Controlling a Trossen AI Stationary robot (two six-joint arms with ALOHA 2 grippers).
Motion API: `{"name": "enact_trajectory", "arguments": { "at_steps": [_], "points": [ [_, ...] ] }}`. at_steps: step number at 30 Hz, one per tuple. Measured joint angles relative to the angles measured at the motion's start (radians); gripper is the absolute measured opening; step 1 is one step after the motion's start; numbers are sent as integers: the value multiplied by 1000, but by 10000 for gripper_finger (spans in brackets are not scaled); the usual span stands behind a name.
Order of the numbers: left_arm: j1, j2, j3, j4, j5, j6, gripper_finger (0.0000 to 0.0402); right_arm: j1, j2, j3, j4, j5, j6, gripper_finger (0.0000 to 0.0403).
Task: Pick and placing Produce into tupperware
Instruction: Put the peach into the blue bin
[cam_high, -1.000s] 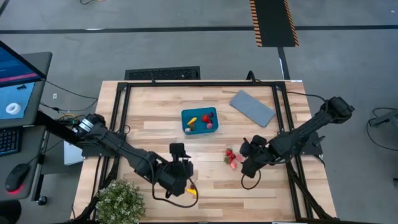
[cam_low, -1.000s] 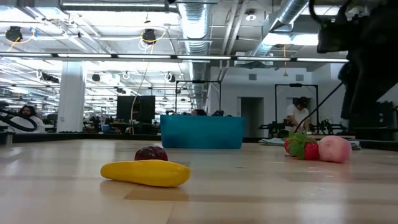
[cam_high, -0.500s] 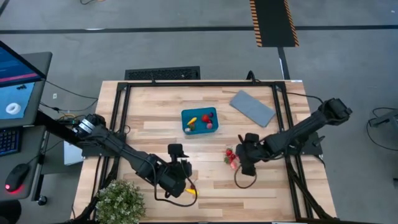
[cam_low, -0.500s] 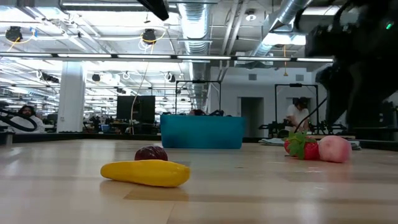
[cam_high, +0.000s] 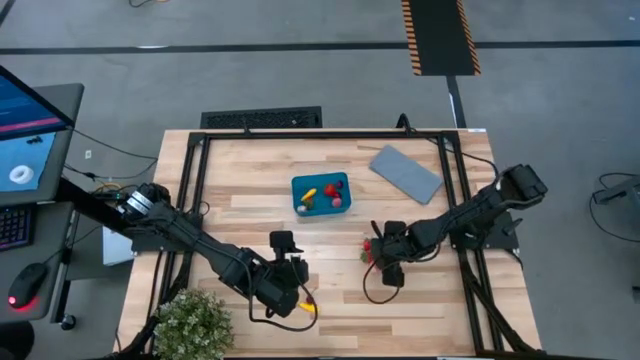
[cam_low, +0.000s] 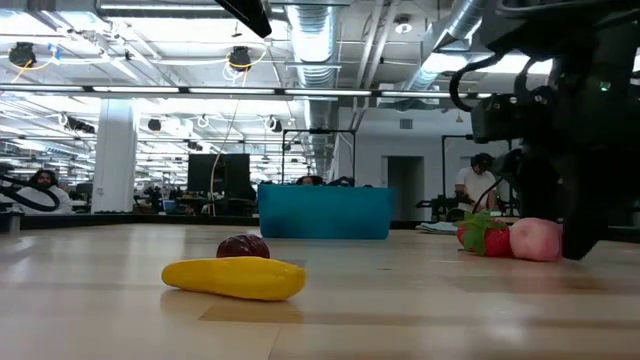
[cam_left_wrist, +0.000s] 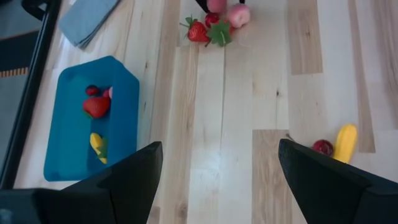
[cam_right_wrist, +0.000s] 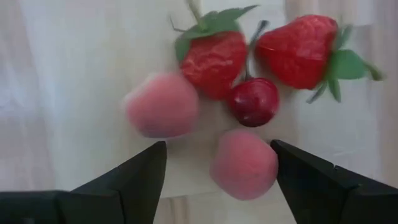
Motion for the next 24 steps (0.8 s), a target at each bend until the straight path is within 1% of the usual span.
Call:
{"name": "enact_trajectory", "arguments": {
  "at_steps": [3, 6, 13, 15, 18, 21, 24],
  "points": [
    [0, 0, 0, 2, -1, 0, 311, 0, 6, 0, 3, -1, -3, 286],
    [0, 0, 0, 5, -2, 0, 311, -1, 3, 0, 3, -2, -3, 251],
    [0, 0, 0, 7, -7, 0, 311, -5, -31, 0, -5, -10, 1, 140],
    [0, 0, 0, 7, -9, 0, 311, -5, -31, 0, -11, -10, 1, 114],
    [0, 0, 0, 7, -9, 0, 311, -5, -30, 0, -16, -17, 1, 103],
    [0, 0, 0, 7, -9, 0, 311, -5, -33, 0, -19, -18, 14, 114],
    [0, 0, 0, 6, 0, 1, 311, -5, -65, 0, -20, -16, 31, 123]
  ]
}}
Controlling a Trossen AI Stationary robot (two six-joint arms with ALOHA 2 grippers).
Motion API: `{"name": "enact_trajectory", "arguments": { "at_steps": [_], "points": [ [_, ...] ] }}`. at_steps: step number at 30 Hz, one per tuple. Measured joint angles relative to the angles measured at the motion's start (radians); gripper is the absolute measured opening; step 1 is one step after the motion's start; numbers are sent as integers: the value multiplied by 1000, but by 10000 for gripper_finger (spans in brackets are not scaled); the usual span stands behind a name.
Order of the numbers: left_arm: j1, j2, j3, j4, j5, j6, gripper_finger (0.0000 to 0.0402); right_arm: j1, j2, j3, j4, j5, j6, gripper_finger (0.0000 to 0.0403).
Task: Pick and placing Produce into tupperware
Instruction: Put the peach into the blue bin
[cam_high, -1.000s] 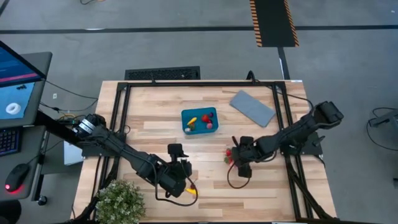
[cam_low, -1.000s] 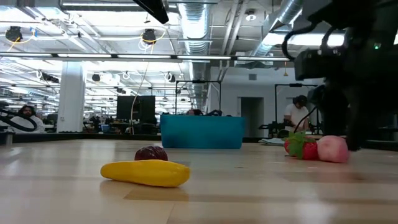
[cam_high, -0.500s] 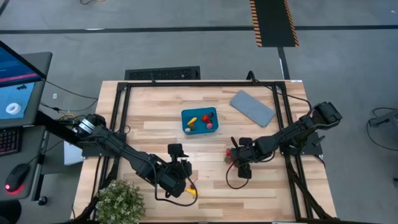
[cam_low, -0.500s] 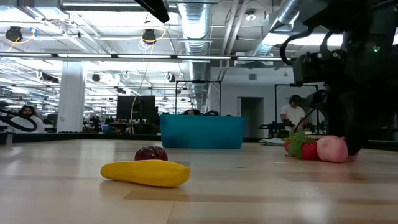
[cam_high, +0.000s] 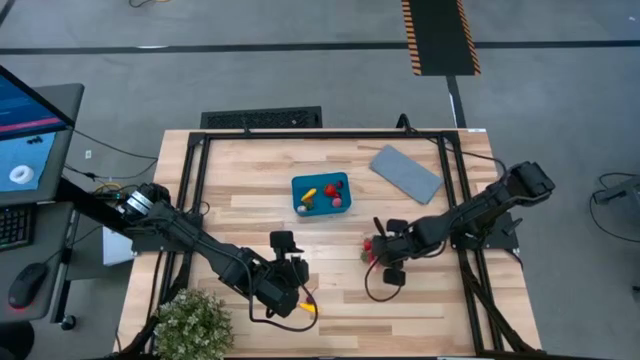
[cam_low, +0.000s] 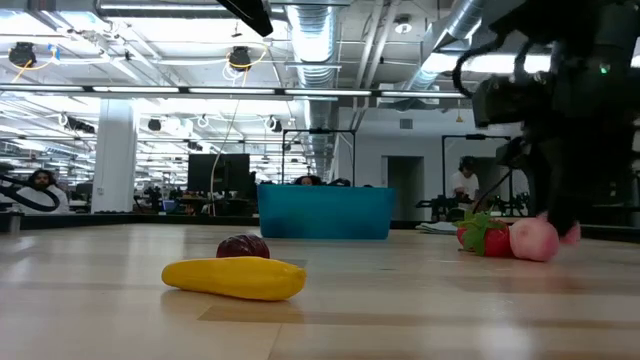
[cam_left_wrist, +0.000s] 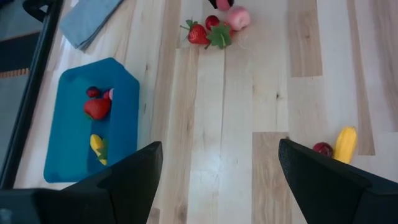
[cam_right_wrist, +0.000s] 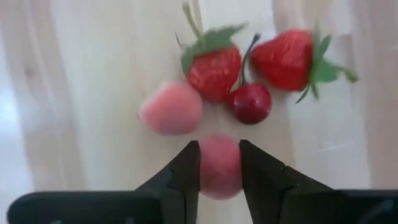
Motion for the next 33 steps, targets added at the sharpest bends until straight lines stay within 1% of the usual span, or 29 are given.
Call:
{"name": "enact_trajectory", "arguments": {
  "at_steps": [5, 9, 11, 14, 16, 17, 19, 21, 23, 26, 28, 30, 31, 32, 33],
  "points": [
    [0, 0, 0, -8, 4, 5, 311, 0, -99, 0, 15, 42, 47, 108],
    [0, 0, 0, -78, -17, 9, 311, 0, -200, 0, 39, 88, 88, 104],
    [0, 0, 0, -115, -67, 10, 310, 0, -255, 0, 57, 124, 99, 111],
    [0, -12, -5, -142, -214, -18, 310, -1, -330, 0, 100, 191, 99, 117],
    [10, -47, -37, -121, -255, -28, 310, -8, -371, 0, 127, 219, 94, 116],
    [17, -72, -65, -94, -249, -29, 310, -10, -391, 0, 131, 229, 88, 114],
    [34, -131, -136, 29, -192, -27, 310, -16, -421, 0, 155, 233, 74, 110],
    [42, -211, -231, 219, -108, 23, 310, -20, -446, 0, 155, 238, 67, 109],
    [46, -303, -346, 417, -49, 93, 310, -19, -464, 0, 164, 244, 61, 111],
    [100, -479, -553, 643, 59, 113, 310, -20, -473, 0, 163, 251, 55, 112],
    [149, -596, -689, 827, 128, 114, 310, -20, -476, 0, 162, 254, 49, 111],
    [189, -707, -812, 1012, 241, 129, 310, -20, -475, 0, 182, 255, 46, 110],
    [202, -754, -864, 1074, 299, 130, 310, -20, -474, 0, 190, 255, 44, 109],
    [213, -805, -913, 1119, 332, 130, 310, -20, -474, 0, 209, 255, 39, 109],
    [224, -853, -957, 1159, 332, 130, 310, -20, -474, 0, 235, 255, 32, 109]
  ]
}}
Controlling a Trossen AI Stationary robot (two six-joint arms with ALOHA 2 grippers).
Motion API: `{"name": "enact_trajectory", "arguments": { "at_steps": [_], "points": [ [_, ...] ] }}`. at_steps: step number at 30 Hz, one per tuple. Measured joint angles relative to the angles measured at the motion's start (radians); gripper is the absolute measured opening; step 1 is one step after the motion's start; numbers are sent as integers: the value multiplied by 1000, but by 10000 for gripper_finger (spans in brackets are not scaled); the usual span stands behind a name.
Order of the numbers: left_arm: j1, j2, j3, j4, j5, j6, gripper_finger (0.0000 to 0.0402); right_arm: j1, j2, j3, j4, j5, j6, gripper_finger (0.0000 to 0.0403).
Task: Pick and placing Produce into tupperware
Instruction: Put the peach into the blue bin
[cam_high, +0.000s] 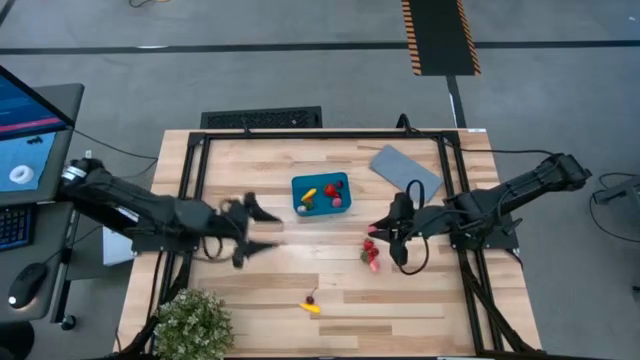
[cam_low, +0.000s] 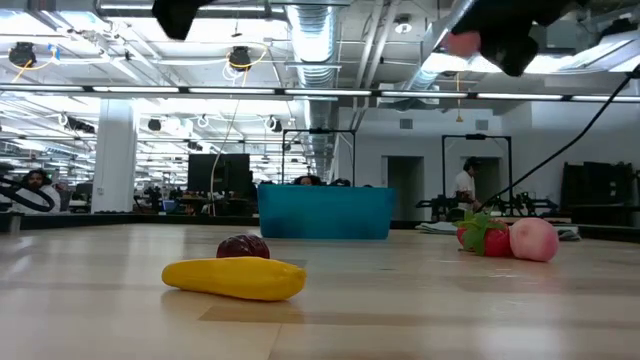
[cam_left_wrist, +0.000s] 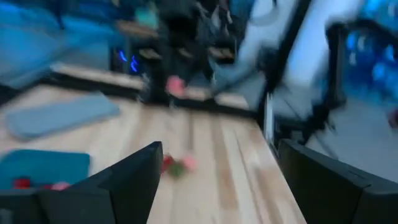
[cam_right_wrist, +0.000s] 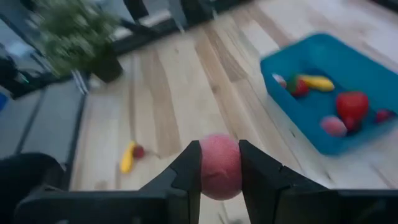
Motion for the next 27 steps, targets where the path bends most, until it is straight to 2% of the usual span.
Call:
{"name": "enact_trajectory", "arguments": {
  "at_steps": [4, 9, 12, 15, 23, 27],
  "points": [
    [3, -172, -123, 62, -169, 0, 310, -1, -1, 0, 108, 0, -24, 110],
    [-25, -295, -208, 77, -122, 33, 310, -5, -2, 0, 344, -4, 13, 111],
    [-39, -323, -218, 71, -120, 47, 310, -5, -2, 0, 531, -10, 55, 111],
    [-44, -322, -218, 67, -121, 60, 311, -22, -2, 0, 643, -34, 117, 111],
    [-44, -322, -218, 11, -141, 33, 311, -133, -2, 0, 698, -47, 348, 111],
    [-44, -321, -218, -34, -163, -8, 311, -184, 10, 0, 752, -65, 366, 111]
  ]
}}
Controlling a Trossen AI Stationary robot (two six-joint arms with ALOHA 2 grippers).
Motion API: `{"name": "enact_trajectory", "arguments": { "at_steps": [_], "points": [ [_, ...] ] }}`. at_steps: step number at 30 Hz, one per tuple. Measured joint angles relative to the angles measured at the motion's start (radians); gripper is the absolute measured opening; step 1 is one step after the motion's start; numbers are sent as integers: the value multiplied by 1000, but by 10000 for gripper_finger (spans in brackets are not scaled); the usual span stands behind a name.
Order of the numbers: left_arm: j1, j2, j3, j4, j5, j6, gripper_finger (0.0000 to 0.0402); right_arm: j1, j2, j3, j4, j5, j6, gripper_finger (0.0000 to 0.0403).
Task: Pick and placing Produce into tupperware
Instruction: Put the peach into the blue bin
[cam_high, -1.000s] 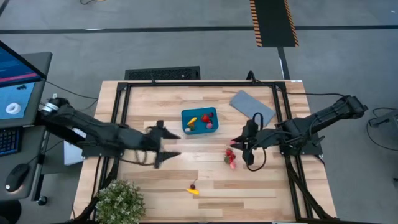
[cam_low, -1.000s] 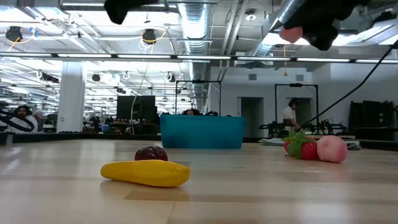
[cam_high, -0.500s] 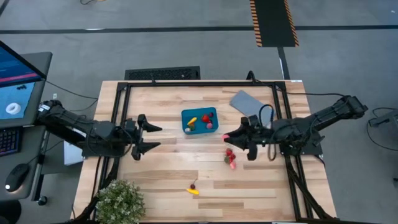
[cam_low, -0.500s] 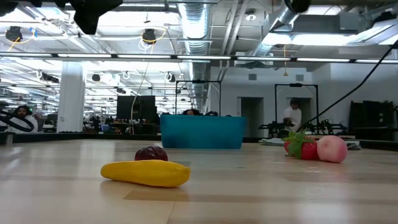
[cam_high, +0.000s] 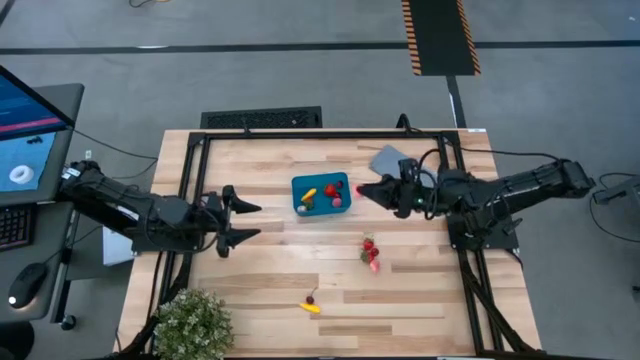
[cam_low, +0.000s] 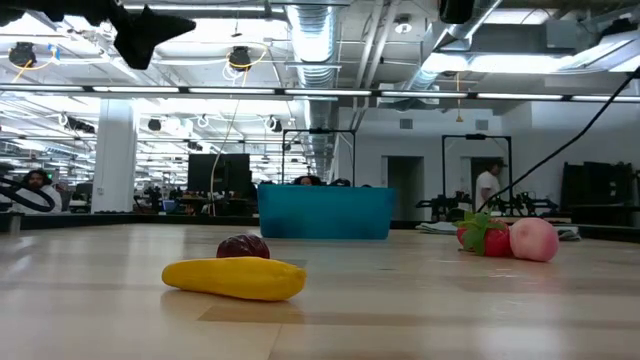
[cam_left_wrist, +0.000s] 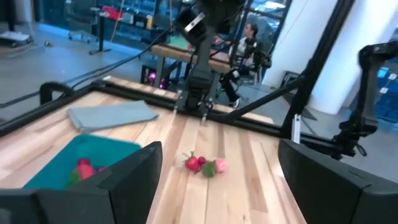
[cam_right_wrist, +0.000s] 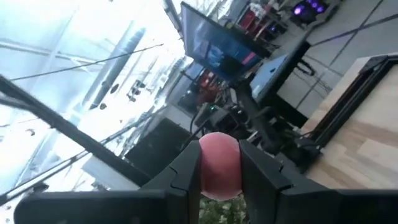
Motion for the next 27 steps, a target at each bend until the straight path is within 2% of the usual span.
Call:
{"name": "enact_trajectory", "arguments": {
  "at_steps": [4, 11, 16, 23, 27],
  "points": [
    [0, 0, 0, -31, -30, -59, 311, -19, 0, 0, -6, -32, -17, 111],
    [0, 0, 0, -51, -40, -64, 311, -18, 1, 0, -102, -80, -187, 111],
    [0, 0, 0, -20, -46, -69, 311, -23, 0, 0, -224, -72, -323, 110],
    [0, 0, 0, -37, -41, -62, 311, -109, 21, 0, -412, -69, -467, 109],
    [0, 7, 0, -45, -80, -49, 311, -160, 70, 0, -431, -124, -552, 109]
  ]
}}
